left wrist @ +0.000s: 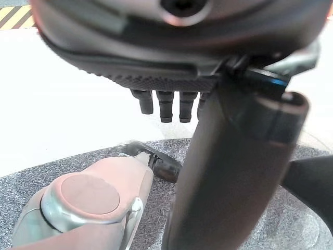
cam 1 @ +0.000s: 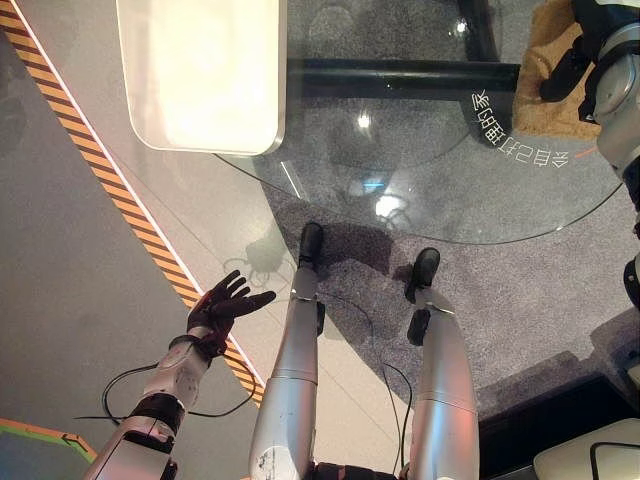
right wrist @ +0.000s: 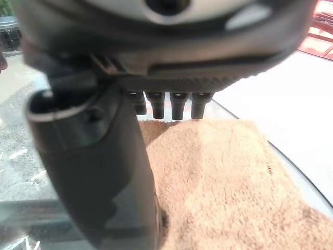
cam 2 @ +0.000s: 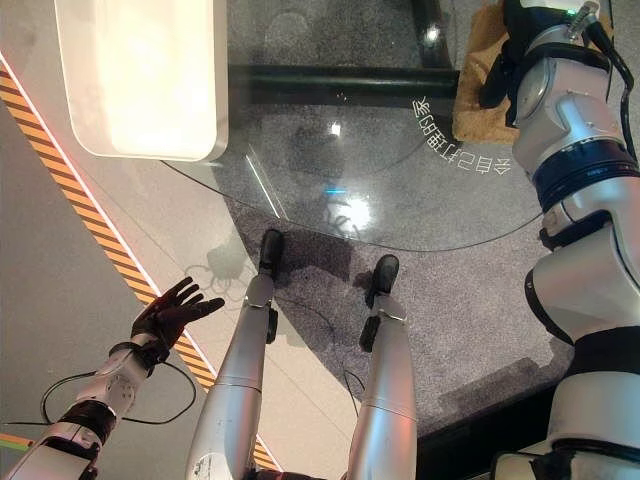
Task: Wipe the table with a cloth and put it in the basket.
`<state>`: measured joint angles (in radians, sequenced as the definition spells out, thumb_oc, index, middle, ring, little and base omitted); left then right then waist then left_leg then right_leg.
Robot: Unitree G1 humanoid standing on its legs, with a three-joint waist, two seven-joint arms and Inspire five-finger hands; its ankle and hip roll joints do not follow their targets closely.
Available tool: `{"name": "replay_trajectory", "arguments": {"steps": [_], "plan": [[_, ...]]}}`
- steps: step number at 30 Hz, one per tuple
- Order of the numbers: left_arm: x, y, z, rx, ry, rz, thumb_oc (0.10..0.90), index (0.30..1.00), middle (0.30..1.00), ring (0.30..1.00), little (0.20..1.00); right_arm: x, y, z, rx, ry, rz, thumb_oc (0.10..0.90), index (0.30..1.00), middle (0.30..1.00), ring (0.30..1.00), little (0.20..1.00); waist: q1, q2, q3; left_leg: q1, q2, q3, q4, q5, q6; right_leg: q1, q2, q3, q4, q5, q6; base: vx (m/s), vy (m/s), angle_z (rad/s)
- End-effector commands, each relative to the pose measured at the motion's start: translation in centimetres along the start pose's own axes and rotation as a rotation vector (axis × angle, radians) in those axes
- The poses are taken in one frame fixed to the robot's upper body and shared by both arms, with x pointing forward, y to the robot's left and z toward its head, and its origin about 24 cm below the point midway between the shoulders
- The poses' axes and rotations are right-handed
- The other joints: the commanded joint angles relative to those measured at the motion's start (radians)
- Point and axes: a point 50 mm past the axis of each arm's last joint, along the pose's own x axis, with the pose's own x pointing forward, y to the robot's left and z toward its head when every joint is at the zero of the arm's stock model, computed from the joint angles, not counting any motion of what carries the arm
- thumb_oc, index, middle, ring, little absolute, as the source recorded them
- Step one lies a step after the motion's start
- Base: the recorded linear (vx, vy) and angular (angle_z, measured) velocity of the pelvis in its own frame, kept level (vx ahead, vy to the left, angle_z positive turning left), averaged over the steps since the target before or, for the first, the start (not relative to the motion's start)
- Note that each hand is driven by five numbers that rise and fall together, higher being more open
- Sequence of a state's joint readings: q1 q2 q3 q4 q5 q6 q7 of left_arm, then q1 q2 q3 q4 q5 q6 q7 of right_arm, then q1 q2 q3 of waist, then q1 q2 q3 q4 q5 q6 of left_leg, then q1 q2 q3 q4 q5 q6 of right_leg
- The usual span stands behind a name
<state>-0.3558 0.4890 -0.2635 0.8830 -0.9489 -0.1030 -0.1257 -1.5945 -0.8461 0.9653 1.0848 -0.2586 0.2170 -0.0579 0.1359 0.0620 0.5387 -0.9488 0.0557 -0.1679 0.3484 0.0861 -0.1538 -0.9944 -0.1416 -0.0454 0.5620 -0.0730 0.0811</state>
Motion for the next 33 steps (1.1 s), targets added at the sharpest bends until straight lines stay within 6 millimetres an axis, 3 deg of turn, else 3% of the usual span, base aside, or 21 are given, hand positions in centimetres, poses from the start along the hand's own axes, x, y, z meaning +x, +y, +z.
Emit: {"name": "replay_trajectory", "arguments": {"steps": [1, 33], "plan": [[-1.47, 2.56, -0.84, 0.011, 0.007, 0.061, 0.8, 0.9, 0.9, 0.9, 0.9, -0.07, -2.81, -3.31, -0.085, 0.086, -0.067, 0.1, 0.3, 0.3, 0.3, 0.2, 0.0, 0.031, -0.019, -0.009, -0.104, 0.06, 0.018, -0.046, 0.12, 0.031, 0.097, -0.091, -0.06, -0.013, -0.069, 0.0, 0.0, 0.0], [-1.33, 2.31, -0.57, 0.011, 0.001, 0.046, 0.8, 0.9, 0.9, 0.9, 0.9, -0.1, -2.57, -3.37, -0.079, 0.086, -0.067, 0.1, 0.3, 0.3, 0.3, 0.2, -0.002, 0.032, -0.019, -0.001, -0.104, 0.064, 0.001, -0.04, 0.122, 0.035, 0.1, -0.094, -0.073, -0.007, -0.067, 0.0, 0.0, 0.0]]}}
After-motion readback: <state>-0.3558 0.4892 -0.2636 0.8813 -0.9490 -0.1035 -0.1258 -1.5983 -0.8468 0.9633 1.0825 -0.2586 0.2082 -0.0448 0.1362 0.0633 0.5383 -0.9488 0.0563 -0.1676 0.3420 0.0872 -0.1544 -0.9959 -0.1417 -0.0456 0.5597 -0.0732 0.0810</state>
